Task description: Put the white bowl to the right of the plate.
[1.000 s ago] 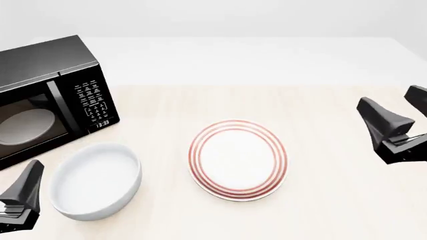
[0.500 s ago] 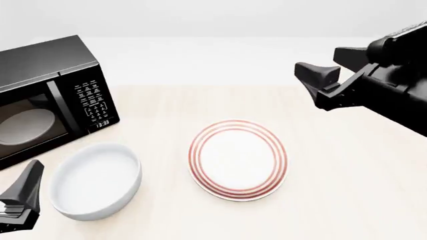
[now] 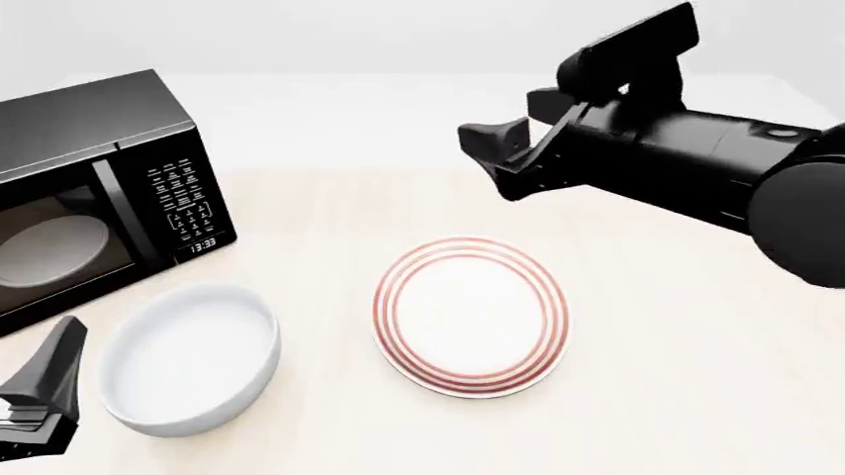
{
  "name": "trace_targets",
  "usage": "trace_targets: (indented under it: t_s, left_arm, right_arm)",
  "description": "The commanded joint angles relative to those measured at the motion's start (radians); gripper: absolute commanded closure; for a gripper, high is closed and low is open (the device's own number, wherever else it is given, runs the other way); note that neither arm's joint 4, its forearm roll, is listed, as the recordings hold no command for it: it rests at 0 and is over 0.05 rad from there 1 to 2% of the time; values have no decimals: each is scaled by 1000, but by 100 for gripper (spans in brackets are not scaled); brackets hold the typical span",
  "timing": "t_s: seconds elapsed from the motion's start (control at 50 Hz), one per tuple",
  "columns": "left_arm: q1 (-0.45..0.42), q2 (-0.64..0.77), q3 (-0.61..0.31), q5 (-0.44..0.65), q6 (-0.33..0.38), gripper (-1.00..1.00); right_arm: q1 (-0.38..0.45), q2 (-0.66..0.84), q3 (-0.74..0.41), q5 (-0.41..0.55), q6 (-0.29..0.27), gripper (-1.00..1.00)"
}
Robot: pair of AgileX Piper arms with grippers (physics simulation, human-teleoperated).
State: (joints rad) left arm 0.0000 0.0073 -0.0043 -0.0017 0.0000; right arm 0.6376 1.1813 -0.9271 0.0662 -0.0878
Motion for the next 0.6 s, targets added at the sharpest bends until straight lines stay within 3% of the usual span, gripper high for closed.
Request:
trace_targets:
  t_s: [0.02, 0.48, 0.6]
  left_arm:
    - [0, 0, 0, 0, 0, -100]
    - [0, 0, 0, 0, 0, -100]
    - [0, 0, 0, 0, 0, -100]
  right_arm:
    - [67, 117, -86, 20, 10, -100]
    - [147, 303, -212, 64, 48, -100]
    - [180, 343, -235, 63, 81, -100]
